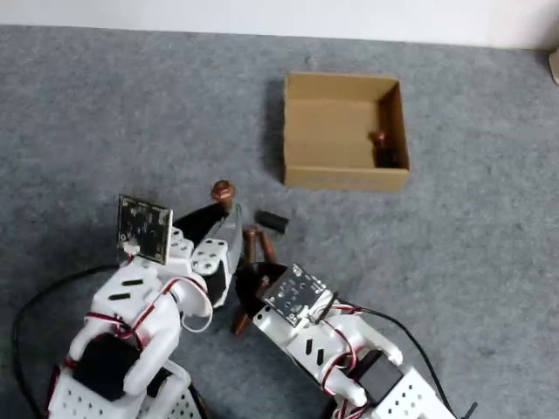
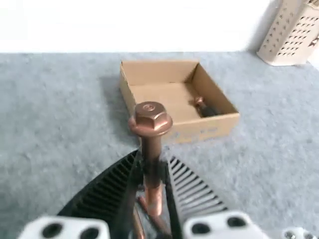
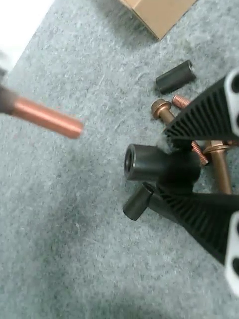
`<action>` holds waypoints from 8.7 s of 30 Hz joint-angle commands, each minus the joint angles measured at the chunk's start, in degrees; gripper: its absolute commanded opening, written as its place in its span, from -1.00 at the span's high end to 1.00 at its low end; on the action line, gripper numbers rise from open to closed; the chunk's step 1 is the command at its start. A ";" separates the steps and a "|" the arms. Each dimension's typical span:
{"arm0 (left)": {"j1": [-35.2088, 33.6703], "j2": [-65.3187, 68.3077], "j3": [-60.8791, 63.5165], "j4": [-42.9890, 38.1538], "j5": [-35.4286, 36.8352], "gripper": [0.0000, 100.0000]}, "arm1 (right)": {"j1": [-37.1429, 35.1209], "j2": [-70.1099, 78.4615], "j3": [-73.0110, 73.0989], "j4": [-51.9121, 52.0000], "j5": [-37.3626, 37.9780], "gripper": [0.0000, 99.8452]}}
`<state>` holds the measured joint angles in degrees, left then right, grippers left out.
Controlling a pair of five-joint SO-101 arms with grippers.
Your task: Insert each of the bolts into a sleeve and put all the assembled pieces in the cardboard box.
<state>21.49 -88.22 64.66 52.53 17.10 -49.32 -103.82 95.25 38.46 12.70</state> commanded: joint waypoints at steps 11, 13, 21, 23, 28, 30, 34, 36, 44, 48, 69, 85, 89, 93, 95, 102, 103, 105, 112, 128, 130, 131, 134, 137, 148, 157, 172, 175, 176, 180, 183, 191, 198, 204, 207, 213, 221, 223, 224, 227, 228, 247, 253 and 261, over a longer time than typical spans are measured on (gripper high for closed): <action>1.19 -0.92 3.21 -2.64 0.53 0.99 | -0.22 -0.92 -0.31 -1.80 0.53 0.99; 1.19 -0.92 3.21 -3.96 3.96 0.99 | -0.13 -0.92 -0.31 -1.80 -0.44 0.99; 7.08 -1.01 2.24 -5.45 6.15 0.99 | 2.15 -0.92 -0.22 -4.44 -3.52 0.99; 6.99 -1.01 2.24 -5.45 6.15 0.99 | 2.59 -0.92 -0.40 -4.44 -3.52 0.99; 5.14 -5.93 2.42 -5.36 6.42 0.99 | 2.68 -0.92 -0.40 -4.44 -3.52 0.99; 3.38 -10.68 3.21 -5.36 6.42 0.99 | 2.68 -0.92 -0.40 -4.53 -3.52 0.99; -2.51 -17.71 5.05 -5.45 8.97 0.99 | 2.68 -0.92 -0.40 -4.62 -5.27 0.99; -3.65 -15.43 5.58 -5.36 12.40 0.99 | 2.68 -0.92 -0.40 -4.62 -6.33 0.99; -0.31 -15.78 8.75 -5.19 13.10 0.99 | 2.68 -0.92 -0.40 -4.62 -6.33 0.99; 2.15 -15.87 10.24 -5.19 12.84 0.99 | 3.38 -0.92 -0.40 -4.62 -6.33 0.99; 2.95 -15.87 13.14 -5.19 12.75 0.99 | 3.56 -0.92 -0.48 -4.53 -6.33 0.99; 13.32 -15.78 18.15 -5.98 10.29 0.99 | 9.19 -1.01 -3.91 -4.26 -6.42 0.99; 13.14 -15.78 18.42 -7.03 10.11 0.98 | 9.19 -1.01 -3.91 -4.26 -6.42 0.99; 10.59 -15.78 17.98 -7.21 7.91 0.81 | 9.19 -1.01 -3.91 -4.26 -6.42 0.99; 10.86 -15.78 18.33 -7.12 7.47 0.52 | 9.27 -1.01 -3.91 -4.26 -6.42 0.99; 11.38 -15.87 16.22 -4.48 10.64 0.23 | 9.27 -1.01 -3.56 -4.44 -6.33 0.99; 11.38 -15.87 15.78 -4.31 10.64 0.27 | 9.27 -0.92 -3.56 -4.44 -6.33 0.99; 11.30 -15.87 15.78 -4.31 10.55 0.33 | 9.27 -0.92 -3.56 -4.44 -6.33 0.99; 4.70 -16.04 13.14 -4.40 10.99 0.35 | 9.54 -0.92 -3.30 -4.53 -6.33 0.99; -5.23 -16.04 11.74 -4.66 14.24 0.35 | 9.54 -0.92 -2.15 -4.53 -6.24 0.99; -6.64 -15.87 12.00 -4.66 14.24 0.35 | 9.71 -0.92 -2.15 -4.53 -6.24 0.99; -7.69 -15.87 12.18 -4.66 14.24 0.35 | 9.98 -0.92 -2.15 -4.35 -6.24 0.99; -10.86 -15.78 14.29 -5.01 13.98 0.35 | 12.70 -0.75 -2.15 -4.26 -6.24 0.99; -13.14 -15.69 17.27 -9.49 13.80 0.35 | 15.69 -0.40 -2.59 -2.68 -6.24 0.99; -15.87 -15.69 23.87 -15.21 13.80 0.35 | 28.35 13.76 -22.37 8.04 -4.92 0.99; -15.96 -15.69 23.87 -15.21 13.80 0.35 | 35.65 64.40 -65.54 8.40 0.35 0.99; -15.96 -15.69 23.87 -15.21 13.80 0.36 | 44.70 139.30 -148.53 42.42 0.26 0.99; -15.96 -15.78 23.87 -15.21 13.80 0.36 | 45.23 149.41 -159.60 47.43 0.44 0.99; -15.96 -15.78 23.87 -15.21 13.80 0.36 | 45.23 152.57 -162.86 49.27 0.53 0.99; -15.96 -15.78 23.87 -15.21 13.80 0.36 | 44.88 162.77 -174.29 56.75 0.26 0.99; -15.87 -15.78 23.87 -15.21 13.80 0.36 | 44.88 168.04 -182.20 60.53 0.26 0.98; -15.78 -15.78 23.87 -15.21 13.80 0.36 | 45.05 171.38 -193.01 62.29 0.44 0.98; -15.69 -15.78 23.87 -15.21 13.80 0.36 | 43.82 171.38 -192.84 60.53 0.35 0.98; -15.69 -15.78 23.87 -15.21 13.80 0.36 | 44.88 171.38 -192.84 58.68 0.26 0.82; -15.60 -15.78 23.87 -15.21 13.80 0.36 | 45.05 171.38 -193.19 59.56 0.35 0.53; -15.60 -15.78 23.78 -15.12 13.80 0.36 | 45.14 172.44 -192.22 61.23 0.62 0.33; -15.60 -15.78 23.78 -15.12 13.71 0.36 | 49.27 168.84 -195.03 62.64 0.44 0.33; -15.60 -15.78 23.87 -15.12 13.71 0.36 | 50.07 164.62 -196.00 62.73 0.35 0.33; -15.60 -15.78 23.87 -15.21 13.71 0.36 | 50.42 161.98 -196.26 62.73 0.26 0.33; -15.60 -15.78 23.87 -15.21 12.84 0.36 | 50.68 153.98 -196.09 62.81 0.26 0.33; -15.52 -15.78 23.87 -15.21 11.96 0.36 | 50.68 151.60 -196.00 62.81 0.09 0.33; -15.60 -15.78 18.07 -8.62 5.36 0.36 | 41.54 78.02 -120.66 61.93 -4.22 0.33; -15.87 -16.04 4.26 10.55 2.73 0.35 | 40.40 54.64 -92.26 54.20 -4.13 0.33; -16.04 -16.22 3.03 20.75 -0.44 0.35 | 40.40 29.85 -59.56 43.38 -3.69 0.33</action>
<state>5.76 -104.40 69.41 73.10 17.27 -8.53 -66.64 25.98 86.64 8.75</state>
